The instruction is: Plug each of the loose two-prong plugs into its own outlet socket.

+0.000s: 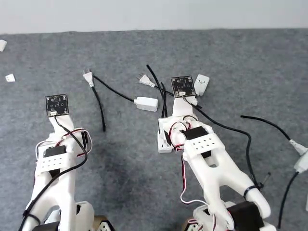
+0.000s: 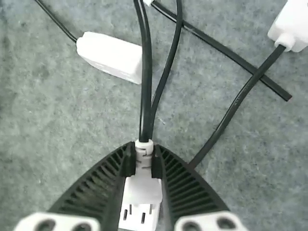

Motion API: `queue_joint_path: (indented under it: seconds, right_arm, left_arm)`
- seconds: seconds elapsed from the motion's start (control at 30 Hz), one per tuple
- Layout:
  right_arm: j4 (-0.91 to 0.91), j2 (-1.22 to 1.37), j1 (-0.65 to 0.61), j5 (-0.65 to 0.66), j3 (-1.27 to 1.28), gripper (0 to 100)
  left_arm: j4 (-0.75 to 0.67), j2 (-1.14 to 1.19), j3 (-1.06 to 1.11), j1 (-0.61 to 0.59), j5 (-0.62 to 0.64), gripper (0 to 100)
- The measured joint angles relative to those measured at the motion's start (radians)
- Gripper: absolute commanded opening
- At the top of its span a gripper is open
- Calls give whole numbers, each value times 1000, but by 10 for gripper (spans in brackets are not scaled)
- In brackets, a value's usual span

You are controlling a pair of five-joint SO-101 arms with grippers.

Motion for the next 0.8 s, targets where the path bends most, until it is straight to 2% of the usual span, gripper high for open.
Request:
queue_joint_path:
  seconds: [0.27,0.47,0.57,0.67,0.8]
  right_arm:
    - [35,-74,-2,51,2,8]
    - [278,-265,-110,193,-3,8]
    - [396,-296,-147,218,-5,8]
    - [419,-301,-55,212,-5,8]
    - [433,-305,181,176,-5,8]
  left_arm:
    - [3,0,0,0,0,105]
    - [98,3,-26,0,-110,105]
    - [101,3,-31,0,-141,105]
    - [101,3,-31,0,-146,105]
    - [101,3,-31,0,-149,105]
